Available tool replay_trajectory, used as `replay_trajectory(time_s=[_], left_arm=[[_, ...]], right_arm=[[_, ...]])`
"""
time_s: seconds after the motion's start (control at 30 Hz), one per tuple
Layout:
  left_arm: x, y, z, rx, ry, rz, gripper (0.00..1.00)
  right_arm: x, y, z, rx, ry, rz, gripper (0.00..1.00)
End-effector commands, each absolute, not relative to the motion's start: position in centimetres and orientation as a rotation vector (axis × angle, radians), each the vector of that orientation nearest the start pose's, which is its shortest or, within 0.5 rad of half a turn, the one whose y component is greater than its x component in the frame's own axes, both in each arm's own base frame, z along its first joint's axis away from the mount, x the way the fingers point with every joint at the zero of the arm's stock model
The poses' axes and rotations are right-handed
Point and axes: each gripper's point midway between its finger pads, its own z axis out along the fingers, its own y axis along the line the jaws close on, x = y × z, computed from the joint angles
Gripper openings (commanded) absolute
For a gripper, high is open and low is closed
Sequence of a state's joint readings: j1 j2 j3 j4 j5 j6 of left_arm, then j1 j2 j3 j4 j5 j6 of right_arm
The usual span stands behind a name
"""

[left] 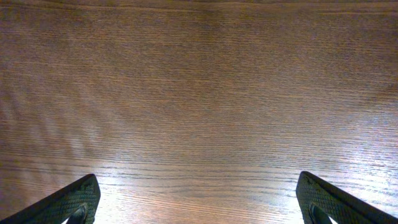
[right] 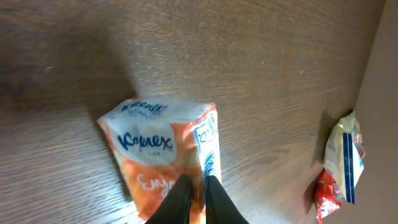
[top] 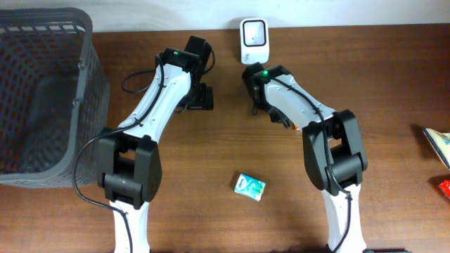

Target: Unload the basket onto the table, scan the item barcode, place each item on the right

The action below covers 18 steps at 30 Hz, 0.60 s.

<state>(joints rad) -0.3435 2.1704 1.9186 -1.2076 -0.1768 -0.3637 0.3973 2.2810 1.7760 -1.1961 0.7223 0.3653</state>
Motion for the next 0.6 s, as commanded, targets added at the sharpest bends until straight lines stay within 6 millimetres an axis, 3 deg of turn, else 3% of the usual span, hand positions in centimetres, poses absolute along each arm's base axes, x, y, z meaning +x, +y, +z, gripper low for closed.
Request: replay_trajectory(time_s=[0.0, 0.13, 0.57], left_arm=[[43.2, -11.7, 7.8, -0.056, 2.985, 0.219, 0.99], [43.2, -11.7, 7.8, -0.056, 2.985, 0.219, 0.99], [43.2, -11.7, 7.8, -0.056, 2.985, 0.218, 0.99]], right_arm=[[41.8, 5.6, 4.3, -0.071, 2.758, -1.1, 0.04], [42.3, 5.2, 5.3, -0.06, 2.674, -1.181, 0.04], [41.9, 6.3, 4.1, 0.055, 2.718, -1.064, 0.04]])
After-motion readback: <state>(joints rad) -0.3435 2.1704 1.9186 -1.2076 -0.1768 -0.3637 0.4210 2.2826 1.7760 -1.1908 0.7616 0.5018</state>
